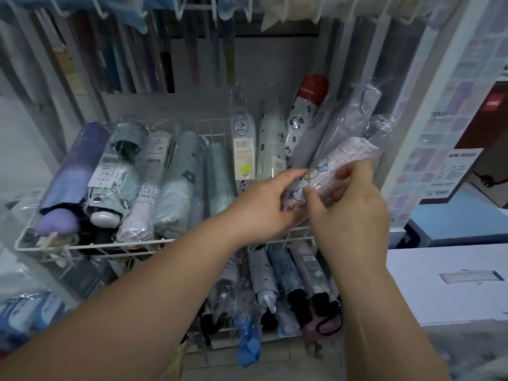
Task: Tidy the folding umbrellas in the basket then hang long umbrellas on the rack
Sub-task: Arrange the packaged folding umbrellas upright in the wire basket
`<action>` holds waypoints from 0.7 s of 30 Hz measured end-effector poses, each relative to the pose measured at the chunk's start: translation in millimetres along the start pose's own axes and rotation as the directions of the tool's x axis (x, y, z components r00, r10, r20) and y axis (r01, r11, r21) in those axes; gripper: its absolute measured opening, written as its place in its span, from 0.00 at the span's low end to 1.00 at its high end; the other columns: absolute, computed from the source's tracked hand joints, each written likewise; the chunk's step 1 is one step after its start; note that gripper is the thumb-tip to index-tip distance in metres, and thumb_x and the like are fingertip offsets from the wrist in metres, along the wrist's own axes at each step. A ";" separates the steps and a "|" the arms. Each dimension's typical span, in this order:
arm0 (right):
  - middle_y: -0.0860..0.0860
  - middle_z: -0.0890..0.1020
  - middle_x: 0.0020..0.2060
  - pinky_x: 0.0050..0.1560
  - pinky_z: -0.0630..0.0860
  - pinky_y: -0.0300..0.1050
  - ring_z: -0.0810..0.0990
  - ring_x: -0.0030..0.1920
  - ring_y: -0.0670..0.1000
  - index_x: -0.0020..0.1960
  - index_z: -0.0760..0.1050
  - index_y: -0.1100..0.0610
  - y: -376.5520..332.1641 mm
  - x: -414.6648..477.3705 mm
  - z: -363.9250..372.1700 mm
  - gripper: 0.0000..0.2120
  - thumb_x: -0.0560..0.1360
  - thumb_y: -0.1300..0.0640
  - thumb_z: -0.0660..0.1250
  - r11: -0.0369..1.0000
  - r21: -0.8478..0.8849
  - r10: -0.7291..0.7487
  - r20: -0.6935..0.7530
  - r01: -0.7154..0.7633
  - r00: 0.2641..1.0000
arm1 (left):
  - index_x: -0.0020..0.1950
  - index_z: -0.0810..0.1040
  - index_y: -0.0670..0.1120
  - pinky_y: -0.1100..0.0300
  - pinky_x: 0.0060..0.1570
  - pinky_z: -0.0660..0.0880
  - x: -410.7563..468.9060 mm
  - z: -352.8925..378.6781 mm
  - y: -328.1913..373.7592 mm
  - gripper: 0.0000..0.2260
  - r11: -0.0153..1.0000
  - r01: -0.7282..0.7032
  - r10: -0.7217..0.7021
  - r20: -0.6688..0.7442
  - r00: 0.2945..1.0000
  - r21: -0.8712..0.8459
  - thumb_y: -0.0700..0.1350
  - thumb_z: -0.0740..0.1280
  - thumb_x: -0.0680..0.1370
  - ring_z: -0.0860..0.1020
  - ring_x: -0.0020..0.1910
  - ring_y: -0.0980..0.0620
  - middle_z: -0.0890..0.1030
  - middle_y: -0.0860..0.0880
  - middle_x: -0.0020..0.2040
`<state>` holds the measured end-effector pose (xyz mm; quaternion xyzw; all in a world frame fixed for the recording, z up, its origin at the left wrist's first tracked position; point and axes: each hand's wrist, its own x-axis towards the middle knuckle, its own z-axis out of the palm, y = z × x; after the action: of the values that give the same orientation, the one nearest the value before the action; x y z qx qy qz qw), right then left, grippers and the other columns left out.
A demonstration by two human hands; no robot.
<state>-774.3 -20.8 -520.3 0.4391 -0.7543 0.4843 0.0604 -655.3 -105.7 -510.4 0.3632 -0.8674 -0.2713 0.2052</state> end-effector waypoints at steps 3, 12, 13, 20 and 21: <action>0.51 0.77 0.49 0.47 0.74 0.50 0.76 0.47 0.53 0.58 0.66 0.48 0.3 -1.2 6.0 0.22 0.71 0.51 0.75 0.998 0.064 0.014 0.004 -0.014 1.000 | 0.75 0.64 0.64 0.56 0.56 0.78 5.1 3.5 -1.6 0.30 0.999 -0.031 0.029 -0.043 0.999 -0.044 0.49 0.72 0.77 0.80 0.53 0.54 0.81 0.53 0.61; 0.49 0.72 0.55 0.47 0.77 0.31 0.80 0.43 0.43 0.66 0.72 0.45 -5.1 3.6 15.8 0.26 0.72 0.59 0.76 0.937 0.345 -0.021 -0.103 0.055 0.994 | 0.73 0.69 0.61 0.54 0.66 0.75 10.9 -2.6 -6.2 0.28 0.967 -0.133 0.086 -0.213 0.973 -0.217 0.43 0.71 0.77 0.78 0.59 0.58 0.80 0.58 0.60; 0.49 0.72 0.56 0.46 0.76 0.28 0.80 0.43 0.41 0.68 0.71 0.45 -7.0 4.5 15.1 0.27 0.73 0.59 0.75 0.920 0.386 -0.037 -0.107 0.076 0.994 | 0.73 0.69 0.61 0.52 0.66 0.75 10.6 -6.2 -5.1 0.27 0.961 -0.156 0.101 -0.240 0.965 -0.226 0.43 0.71 0.77 0.79 0.60 0.56 0.80 0.57 0.60; 0.48 0.80 0.60 0.53 0.80 0.50 0.82 0.51 0.44 0.74 0.50 0.27 -22.5 6.9 21.8 0.33 0.80 0.50 0.65 0.903 0.427 -0.124 0.149 0.049 0.981 | 0.72 0.71 0.58 0.69 0.50 0.75 -3.4 -23.3 -1.8 0.25 0.917 -0.217 0.088 -0.361 0.928 -0.334 0.36 0.68 0.79 0.80 0.45 0.66 0.82 0.59 0.48; 0.46 0.78 0.63 0.56 0.79 0.46 0.80 0.54 0.42 0.75 0.49 0.27 -27.3 6.1 24.0 0.34 0.81 0.51 0.63 0.890 0.451 -0.155 0.181 0.058 0.971 | 0.70 0.71 0.59 0.70 0.48 0.75 -6.5 -25.8 -2.3 0.25 0.897 -0.223 0.074 -0.368 0.927 -0.381 0.35 0.68 0.80 0.81 0.44 0.65 0.82 0.57 0.46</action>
<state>-750.4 -47.3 -511.3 0.5310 -0.6011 0.5896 -0.0951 -635.5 -110.5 -493.0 0.2846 -0.7656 -0.3654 0.4464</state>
